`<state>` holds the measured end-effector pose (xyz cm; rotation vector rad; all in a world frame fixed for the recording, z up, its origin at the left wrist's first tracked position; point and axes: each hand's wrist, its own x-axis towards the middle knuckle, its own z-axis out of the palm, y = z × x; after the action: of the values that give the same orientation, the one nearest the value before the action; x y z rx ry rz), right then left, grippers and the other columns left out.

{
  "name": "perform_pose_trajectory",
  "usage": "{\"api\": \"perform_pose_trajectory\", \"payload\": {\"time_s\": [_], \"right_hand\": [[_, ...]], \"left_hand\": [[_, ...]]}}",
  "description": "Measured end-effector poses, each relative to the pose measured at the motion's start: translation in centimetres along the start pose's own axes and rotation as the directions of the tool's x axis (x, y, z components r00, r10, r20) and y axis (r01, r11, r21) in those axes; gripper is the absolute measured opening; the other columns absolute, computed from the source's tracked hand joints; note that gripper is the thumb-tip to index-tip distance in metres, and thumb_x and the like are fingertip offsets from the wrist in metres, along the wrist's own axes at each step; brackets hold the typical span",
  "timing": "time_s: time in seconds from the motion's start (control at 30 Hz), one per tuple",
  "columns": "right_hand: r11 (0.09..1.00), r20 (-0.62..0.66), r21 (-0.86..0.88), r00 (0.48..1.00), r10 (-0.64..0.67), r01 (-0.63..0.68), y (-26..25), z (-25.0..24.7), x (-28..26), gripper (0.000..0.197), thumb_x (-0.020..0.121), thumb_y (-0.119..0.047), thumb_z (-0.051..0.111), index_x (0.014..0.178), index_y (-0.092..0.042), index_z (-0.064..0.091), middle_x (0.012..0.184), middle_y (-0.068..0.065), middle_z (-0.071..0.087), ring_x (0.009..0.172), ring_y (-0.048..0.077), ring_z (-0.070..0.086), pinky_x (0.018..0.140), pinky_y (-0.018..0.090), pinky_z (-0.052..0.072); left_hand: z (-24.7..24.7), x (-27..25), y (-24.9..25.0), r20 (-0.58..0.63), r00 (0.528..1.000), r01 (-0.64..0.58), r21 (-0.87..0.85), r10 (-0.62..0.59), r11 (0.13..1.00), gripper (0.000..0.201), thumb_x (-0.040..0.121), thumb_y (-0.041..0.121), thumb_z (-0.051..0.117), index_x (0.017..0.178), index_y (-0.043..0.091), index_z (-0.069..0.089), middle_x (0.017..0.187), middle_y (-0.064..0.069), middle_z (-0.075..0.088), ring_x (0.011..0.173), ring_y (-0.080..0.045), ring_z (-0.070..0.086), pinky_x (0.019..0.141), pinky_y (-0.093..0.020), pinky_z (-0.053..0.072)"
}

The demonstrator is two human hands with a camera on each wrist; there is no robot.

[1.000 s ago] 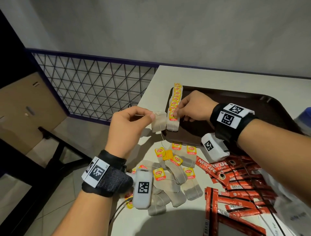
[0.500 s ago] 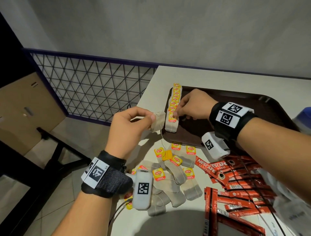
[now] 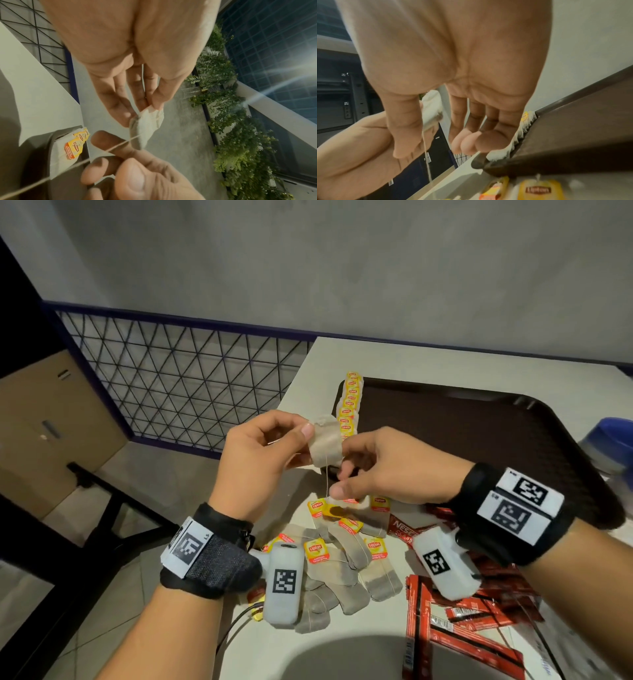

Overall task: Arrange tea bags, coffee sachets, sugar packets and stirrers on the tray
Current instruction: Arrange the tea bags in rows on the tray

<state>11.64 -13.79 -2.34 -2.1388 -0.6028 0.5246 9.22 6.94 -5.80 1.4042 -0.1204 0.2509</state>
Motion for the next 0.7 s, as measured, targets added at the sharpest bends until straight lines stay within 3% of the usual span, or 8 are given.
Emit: {"api": "perform_pose_trajectory", "payload": {"time_s": [0.07,0.17,0.27,0.37,0.57,0.7], "right_hand": [[1.0,0.033,0.014,0.999,0.007,-0.008,0.2,0.5,-0.1,0.023,0.084,-0.029,0.087,0.106,-0.028,0.078,0.086,0.0,0.072,0.074,0.015,0.066,0.079,0.032,0.058],[1.0,0.026,-0.015,1.0,-0.001,0.002,0.5,1.2,-0.2,0.011,0.085,-0.035,0.085,0.094,-0.03,0.082,0.095,-0.002,0.08,0.09,0.024,0.073,0.091,0.041,0.06],[0.999,-0.018,-0.045,1.0,-0.012,0.011,0.6,1.4,-0.2,0.012,0.087,-0.037,0.082,0.094,-0.027,0.084,0.088,-0.007,0.079,0.083,0.016,0.073,0.078,0.03,0.06],[0.997,-0.053,-0.072,0.999,-0.011,0.007,0.7,1.2,0.1,0.01,0.089,-0.035,0.082,0.087,-0.025,0.083,0.079,-0.006,0.077,0.069,0.005,0.066,0.066,0.021,0.053],[0.998,-0.122,-0.062,0.993,-0.004,-0.003,0.9,0.5,1.0,0.016,0.087,-0.033,0.084,0.099,-0.022,0.084,0.088,0.002,0.078,0.07,0.011,0.065,0.071,0.031,0.056],[0.998,-0.172,-0.055,0.985,-0.019,0.009,0.6,-0.4,1.1,0.016,0.088,-0.026,0.082,0.101,-0.016,0.083,0.092,0.0,0.079,0.083,0.023,0.074,0.075,0.039,0.066]], "left_hand": [[0.1,-0.1,0.0,-0.002,1.0,-0.001,-0.015,0.001,1.0,0.009,0.093,0.004,0.07,0.086,0.008,0.073,0.074,-0.008,0.069,0.071,-0.022,0.067,0.069,-0.036,0.059],[0.2,-0.2,0.4,-0.013,1.0,-0.005,-0.068,0.004,0.998,0.003,0.089,0.008,0.072,0.087,0.006,0.072,0.071,-0.007,0.067,0.066,-0.02,0.067,0.067,-0.034,0.059],[0.3,-0.3,0.8,-0.002,1.0,-0.005,-0.127,0.005,0.992,0.005,0.088,0.008,0.069,0.089,0.003,0.069,0.073,-0.004,0.071,0.066,-0.018,0.069,0.064,-0.03,0.06],[0.3,-0.5,1.3,0.025,1.0,0.021,-0.197,-0.016,0.98,0.01,0.083,0.014,0.07,0.087,0.004,0.069,0.081,-0.012,0.071,0.069,-0.023,0.07,0.062,-0.028,0.059],[0.4,-0.8,1.6,0.082,0.996,0.049,-0.19,-0.034,0.981,0.005,0.084,0.009,0.068,0.083,0.004,0.067,0.083,-0.017,0.071,0.063,-0.018,0.068,0.054,-0.025,0.055],[0.3,-0.8,1.1,0.143,0.988,0.074,-0.121,-0.057,0.99,0.005,0.082,0.008,0.07,0.077,0.009,0.073,0.074,-0.013,0.07,0.061,-0.018,0.066,0.053,-0.026,0.055]]}}
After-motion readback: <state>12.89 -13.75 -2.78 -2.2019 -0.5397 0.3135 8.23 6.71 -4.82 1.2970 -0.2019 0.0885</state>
